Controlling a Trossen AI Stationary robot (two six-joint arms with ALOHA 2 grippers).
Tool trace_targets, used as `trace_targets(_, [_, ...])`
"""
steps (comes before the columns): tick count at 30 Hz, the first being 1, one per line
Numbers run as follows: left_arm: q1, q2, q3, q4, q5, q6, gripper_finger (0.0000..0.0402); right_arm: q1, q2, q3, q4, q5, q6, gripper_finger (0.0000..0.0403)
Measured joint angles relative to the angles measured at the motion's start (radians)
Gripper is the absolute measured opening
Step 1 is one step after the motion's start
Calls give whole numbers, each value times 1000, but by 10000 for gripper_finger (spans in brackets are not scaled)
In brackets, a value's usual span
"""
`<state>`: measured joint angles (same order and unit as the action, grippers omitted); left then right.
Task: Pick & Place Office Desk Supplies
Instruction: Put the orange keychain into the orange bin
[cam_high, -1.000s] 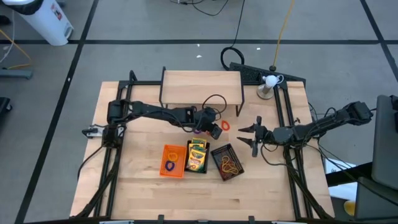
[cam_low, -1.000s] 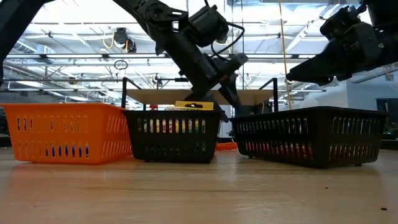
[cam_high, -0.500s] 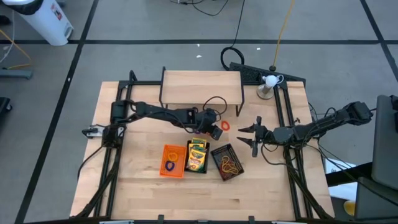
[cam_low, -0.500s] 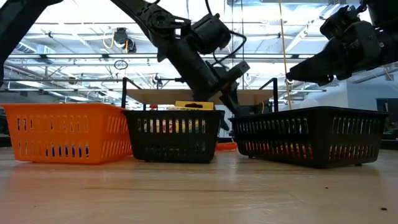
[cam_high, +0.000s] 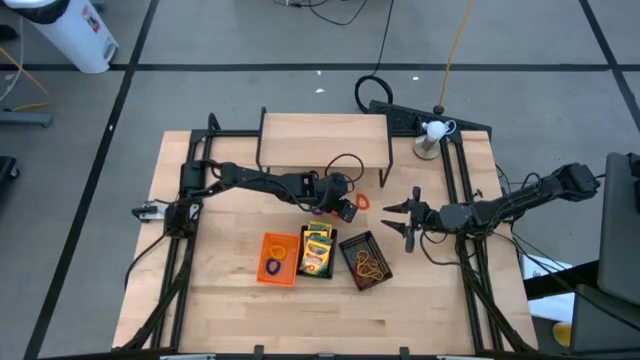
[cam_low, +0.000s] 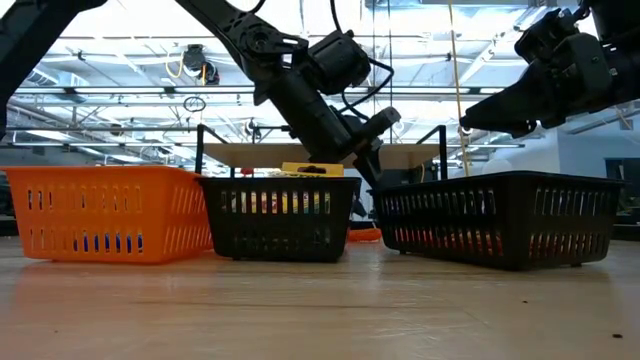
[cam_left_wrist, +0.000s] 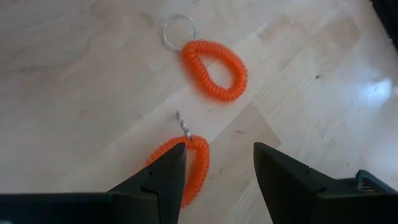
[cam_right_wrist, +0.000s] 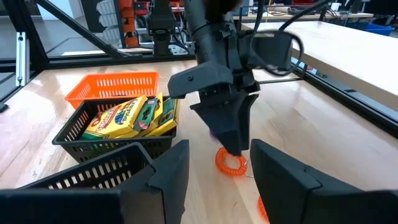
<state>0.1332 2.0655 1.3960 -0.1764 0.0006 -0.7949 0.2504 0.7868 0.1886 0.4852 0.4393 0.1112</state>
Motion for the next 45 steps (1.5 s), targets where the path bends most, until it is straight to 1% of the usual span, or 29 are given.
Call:
trace_targets(6, [8,0,0,3,31,-45,186,0,0,0,5,0,0,161])
trace_targets(12, [10,0,0,35,90,-52,186,0,0,0,17,-2,0,160])
trace_targets(23, [7,0,0,213,183,-5,186,0,0,0,20,-3,-3,160])
trace_targets(30, [14,0,0,233,184,29,186,0,0,0,20,-3,-3,161])
trace_targets(33, [26,32,2,262,203,21,186,0,0,0,20,-3,-3,160])
trace_targets(39, [48,157,0,361,298,-31,186,0,0,0,22,-2,-3,161])
trace_targets(42, [54,171,1,388,324,-36,186,0,0,0,20,-2,-3,160])
trace_targets(45, [55,166,1,395,325,-13,186,0,0,0,20,0,-17,161])
